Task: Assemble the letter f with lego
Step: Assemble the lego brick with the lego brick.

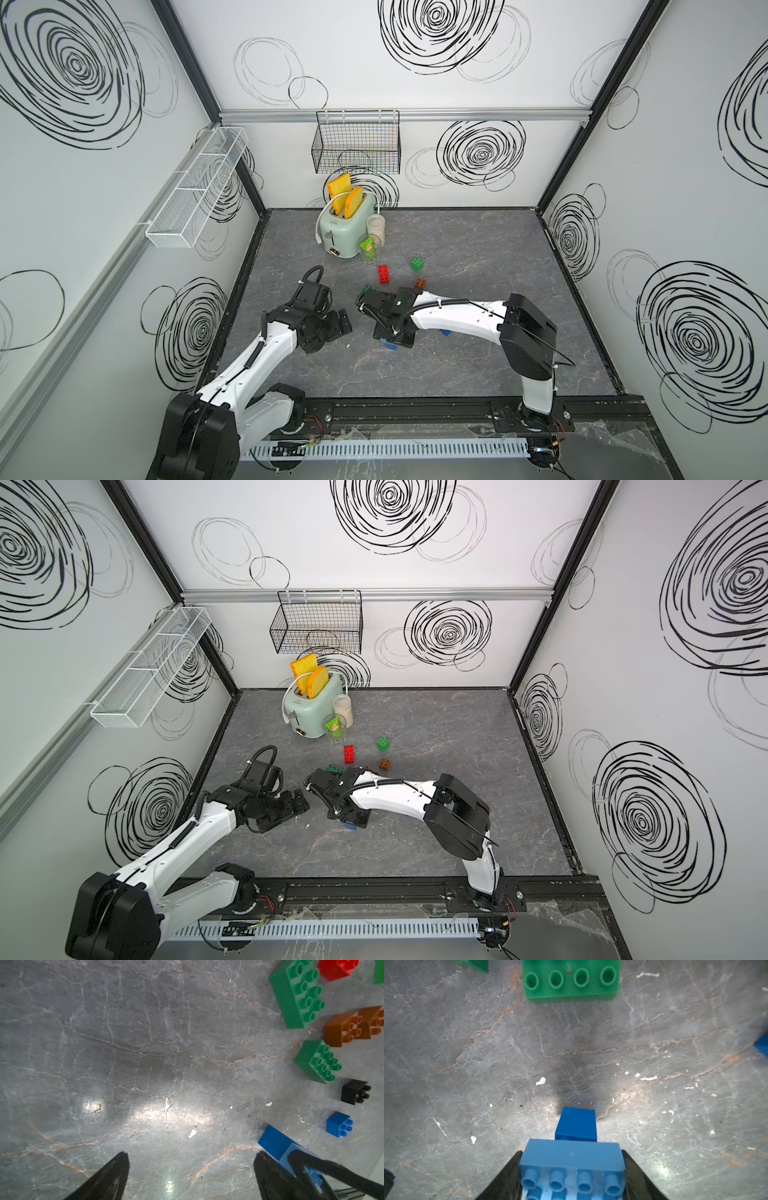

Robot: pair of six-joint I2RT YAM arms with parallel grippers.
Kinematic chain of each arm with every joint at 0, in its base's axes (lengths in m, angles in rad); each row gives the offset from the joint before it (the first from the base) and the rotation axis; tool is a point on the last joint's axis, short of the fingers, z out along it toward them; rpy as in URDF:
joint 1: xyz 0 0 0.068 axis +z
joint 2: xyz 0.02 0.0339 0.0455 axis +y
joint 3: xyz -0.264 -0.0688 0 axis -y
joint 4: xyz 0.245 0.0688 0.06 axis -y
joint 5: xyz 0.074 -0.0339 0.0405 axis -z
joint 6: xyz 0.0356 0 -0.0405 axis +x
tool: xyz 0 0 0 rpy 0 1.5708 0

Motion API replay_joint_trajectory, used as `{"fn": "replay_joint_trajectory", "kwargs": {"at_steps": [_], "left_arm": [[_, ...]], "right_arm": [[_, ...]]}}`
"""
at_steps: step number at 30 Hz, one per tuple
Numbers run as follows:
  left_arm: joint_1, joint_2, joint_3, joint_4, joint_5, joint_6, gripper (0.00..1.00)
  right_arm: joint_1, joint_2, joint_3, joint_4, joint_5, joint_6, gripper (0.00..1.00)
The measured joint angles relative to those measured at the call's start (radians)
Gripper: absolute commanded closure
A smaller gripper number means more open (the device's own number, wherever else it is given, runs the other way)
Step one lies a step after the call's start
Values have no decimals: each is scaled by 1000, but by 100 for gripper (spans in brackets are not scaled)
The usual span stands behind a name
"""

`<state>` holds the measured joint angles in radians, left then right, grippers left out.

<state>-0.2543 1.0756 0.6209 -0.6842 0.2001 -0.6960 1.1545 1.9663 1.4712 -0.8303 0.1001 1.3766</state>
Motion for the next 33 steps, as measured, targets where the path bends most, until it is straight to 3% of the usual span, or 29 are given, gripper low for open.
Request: {"fn": "replay_joint_trajectory", "kwargs": {"at_steps": [33], "left_arm": [[1,0,11,-14,-27,0,2]], "right_arm": [[20,-55,-84,63,71,-23,55]]}}
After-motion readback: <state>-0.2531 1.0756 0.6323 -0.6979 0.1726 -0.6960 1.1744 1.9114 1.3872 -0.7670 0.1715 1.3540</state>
